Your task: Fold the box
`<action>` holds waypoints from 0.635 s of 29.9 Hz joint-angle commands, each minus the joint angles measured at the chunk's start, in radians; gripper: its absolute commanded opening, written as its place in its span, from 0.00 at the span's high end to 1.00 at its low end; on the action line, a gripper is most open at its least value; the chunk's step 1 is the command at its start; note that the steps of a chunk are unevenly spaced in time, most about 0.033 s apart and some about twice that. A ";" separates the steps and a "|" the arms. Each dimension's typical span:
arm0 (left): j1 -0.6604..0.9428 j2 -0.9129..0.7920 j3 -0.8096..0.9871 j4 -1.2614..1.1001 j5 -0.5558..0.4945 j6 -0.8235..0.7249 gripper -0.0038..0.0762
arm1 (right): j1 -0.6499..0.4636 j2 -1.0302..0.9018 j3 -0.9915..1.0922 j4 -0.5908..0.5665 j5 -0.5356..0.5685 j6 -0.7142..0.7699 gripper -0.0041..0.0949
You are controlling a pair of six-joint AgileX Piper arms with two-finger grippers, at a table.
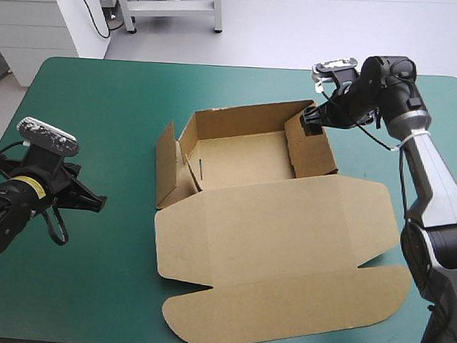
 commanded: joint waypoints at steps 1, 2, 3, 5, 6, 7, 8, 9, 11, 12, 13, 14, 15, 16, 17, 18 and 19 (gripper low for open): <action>0.001 -0.010 -0.024 -0.003 -0.062 -0.012 0.93 | -0.003 0.003 -0.009 0.034 -0.002 -0.002 0.14; 0.001 -0.010 -0.024 -0.003 -0.060 -0.012 0.94 | -0.003 0.017 -0.009 0.045 -0.002 -0.002 0.14; 0.001 -0.010 -0.024 -0.005 -0.059 -0.012 0.94 | -0.003 0.028 -0.009 0.052 -0.002 -0.002 0.14; 0.001 -0.010 -0.024 -0.007 -0.057 -0.012 0.94 | -0.003 0.048 -0.009 0.054 -0.002 0.000 0.14; 0.001 -0.010 -0.024 -0.007 -0.055 -0.012 0.94 | -0.003 0.057 -0.009 0.054 -0.002 0.007 0.14; 0.001 -0.010 -0.024 -0.007 -0.055 -0.012 0.94 | -0.003 0.065 -0.009 0.054 -0.002 0.009 0.14; 0.001 -0.010 -0.024 -0.012 -0.055 -0.012 0.94 | -0.003 0.070 -0.009 0.052 -0.002 0.009 0.15; 0.001 -0.010 -0.024 -0.014 -0.055 -0.012 0.94 | -0.003 0.075 -0.009 0.048 -0.002 0.009 0.17; 0.001 -0.010 -0.024 -0.030 -0.053 -0.012 0.94 | -0.003 0.077 -0.009 0.043 -0.002 0.009 0.24; 0.001 -0.010 -0.024 -0.035 -0.051 -0.012 0.94 | -0.003 0.077 -0.009 0.043 -0.002 0.009 0.30; 0.001 -0.010 -0.024 -0.039 -0.051 -0.012 0.94 | -0.003 0.077 -0.009 0.043 -0.002 0.009 0.36; 0.001 -0.010 -0.024 -0.042 -0.051 -0.012 0.94 | -0.003 0.077 -0.009 0.043 -0.002 0.009 0.45; 0.001 -0.010 -0.024 -0.042 -0.051 -0.012 0.94 | -0.003 0.077 -0.009 0.043 -0.002 0.009 0.53; 0.001 -0.010 -0.024 -0.042 -0.051 -0.012 0.94 | -0.003 0.077 -0.009 0.043 -0.002 0.006 0.62; 0.001 -0.010 -0.024 -0.042 -0.051 -0.012 0.94 | -0.003 0.078 -0.009 0.043 -0.002 0.001 0.70; 0.001 -0.010 -0.024 -0.042 -0.049 -0.012 0.94 | -0.003 0.078 -0.009 0.043 -0.002 -0.007 0.77; 0.001 -0.010 -0.024 -0.042 -0.047 -0.012 0.94 | -0.003 0.078 -0.009 0.043 -0.002 -0.010 0.83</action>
